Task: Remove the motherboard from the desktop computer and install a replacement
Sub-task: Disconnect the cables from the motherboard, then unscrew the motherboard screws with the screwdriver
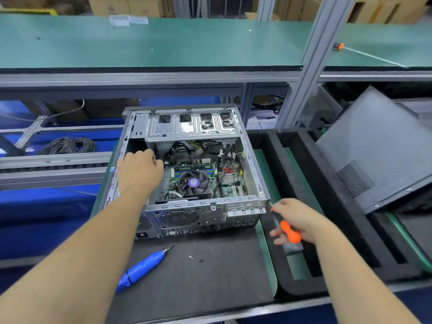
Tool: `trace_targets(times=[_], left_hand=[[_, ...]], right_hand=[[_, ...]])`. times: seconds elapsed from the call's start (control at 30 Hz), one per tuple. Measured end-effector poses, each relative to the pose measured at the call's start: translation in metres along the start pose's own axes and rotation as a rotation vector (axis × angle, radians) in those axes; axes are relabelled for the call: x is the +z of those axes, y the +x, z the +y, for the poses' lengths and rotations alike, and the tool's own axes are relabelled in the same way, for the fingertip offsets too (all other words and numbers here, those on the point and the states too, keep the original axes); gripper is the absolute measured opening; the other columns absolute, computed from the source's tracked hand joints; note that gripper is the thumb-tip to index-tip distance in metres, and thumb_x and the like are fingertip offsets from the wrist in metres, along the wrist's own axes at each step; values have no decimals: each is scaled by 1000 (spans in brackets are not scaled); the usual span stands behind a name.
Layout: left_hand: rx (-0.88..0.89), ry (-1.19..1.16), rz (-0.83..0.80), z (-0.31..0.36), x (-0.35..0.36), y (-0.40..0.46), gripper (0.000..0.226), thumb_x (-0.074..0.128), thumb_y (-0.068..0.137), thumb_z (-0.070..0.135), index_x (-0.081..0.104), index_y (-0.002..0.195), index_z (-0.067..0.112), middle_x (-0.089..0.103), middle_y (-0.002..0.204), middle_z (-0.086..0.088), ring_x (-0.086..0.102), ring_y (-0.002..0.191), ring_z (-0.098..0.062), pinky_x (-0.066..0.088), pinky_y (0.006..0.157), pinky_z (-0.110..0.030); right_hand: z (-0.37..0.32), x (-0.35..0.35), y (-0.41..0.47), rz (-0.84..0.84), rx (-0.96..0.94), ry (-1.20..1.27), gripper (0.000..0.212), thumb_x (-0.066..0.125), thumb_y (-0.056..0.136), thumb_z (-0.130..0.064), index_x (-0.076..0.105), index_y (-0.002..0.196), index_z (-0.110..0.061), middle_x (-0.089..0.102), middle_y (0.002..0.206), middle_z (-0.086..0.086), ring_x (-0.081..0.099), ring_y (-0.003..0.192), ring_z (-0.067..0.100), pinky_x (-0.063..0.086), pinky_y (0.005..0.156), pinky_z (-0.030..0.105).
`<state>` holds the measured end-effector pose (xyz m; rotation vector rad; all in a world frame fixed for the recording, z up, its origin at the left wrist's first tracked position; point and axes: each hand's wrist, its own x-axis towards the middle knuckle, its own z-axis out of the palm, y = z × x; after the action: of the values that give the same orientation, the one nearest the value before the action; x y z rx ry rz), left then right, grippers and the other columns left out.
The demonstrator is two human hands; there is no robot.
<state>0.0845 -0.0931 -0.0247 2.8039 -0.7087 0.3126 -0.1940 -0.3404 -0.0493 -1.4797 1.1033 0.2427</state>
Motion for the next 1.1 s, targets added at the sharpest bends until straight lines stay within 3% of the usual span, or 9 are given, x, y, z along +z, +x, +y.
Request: trace_targets(times=[0.07,0.17,0.23,0.3,0.37,0.57,0.73,0.87,1.1], left_hand=[[8,7,6,0,1,0,27,46,93,22,40,68,13,40,60,-4,43,69,-29,35,68,-38],[8,14,9,-1,4,2,27,46,93,24,40,67,15,40,59,-2,43,69,-28,35,68,-38],[-1,16,6,-3,7,5,25,46,93,26,46,70,16,44,61,-1,45,70,-27,36,70,-38],[-8,8,-22,-5,11,8,21,47,92,29,54,76,17,53,65,-1,49,72,-26,39,75,-39],[-24,-59,-70,-6,14,10,20,47,90,32,57,80,18,57,68,-1,53,75,-26,44,76,-39],[-47,-126,-105,-4,16,12,19,50,85,37,53,76,21,54,64,1,50,70,-23,39,73,-37],[-118,-189,-121,0,21,5,23,44,82,42,52,70,24,56,69,0,49,78,-26,41,73,-38],[-60,-157,-132,1,19,7,24,45,82,41,50,68,22,55,65,3,48,71,-20,37,78,-37],[-20,-99,-150,5,13,7,24,45,87,35,53,70,21,54,66,4,50,71,-19,40,89,-41]], right_hand=[[-18,-15,-12,111,-106,-7,14,52,97,-18,59,101,-7,43,79,13,58,47,19,48,48,29],[-57,-26,-33,275,-354,-33,2,56,88,0,58,89,-1,42,72,11,45,49,18,38,49,26],[-84,-24,-48,363,-538,-54,27,58,80,7,66,99,-10,48,72,2,43,56,17,35,55,23],[-108,-18,-63,498,-717,-64,51,69,77,3,67,117,-28,60,78,-14,55,63,5,44,61,15],[-129,-10,-73,580,-882,15,47,77,75,-4,69,114,-28,69,82,-18,64,74,-5,49,70,9],[-181,22,-81,592,-1124,315,34,84,68,-17,69,94,-31,68,83,-10,65,74,6,53,69,22],[-226,43,-82,468,-1291,565,41,71,83,-3,50,111,-25,65,81,-11,72,76,17,62,70,47],[-262,62,-82,462,-1405,456,46,64,87,-2,47,124,-22,58,96,12,71,70,31,62,63,46],[-306,85,-66,528,-1461,104,53,66,87,-10,48,137,-18,53,88,-5,65,69,23,60,70,44]])
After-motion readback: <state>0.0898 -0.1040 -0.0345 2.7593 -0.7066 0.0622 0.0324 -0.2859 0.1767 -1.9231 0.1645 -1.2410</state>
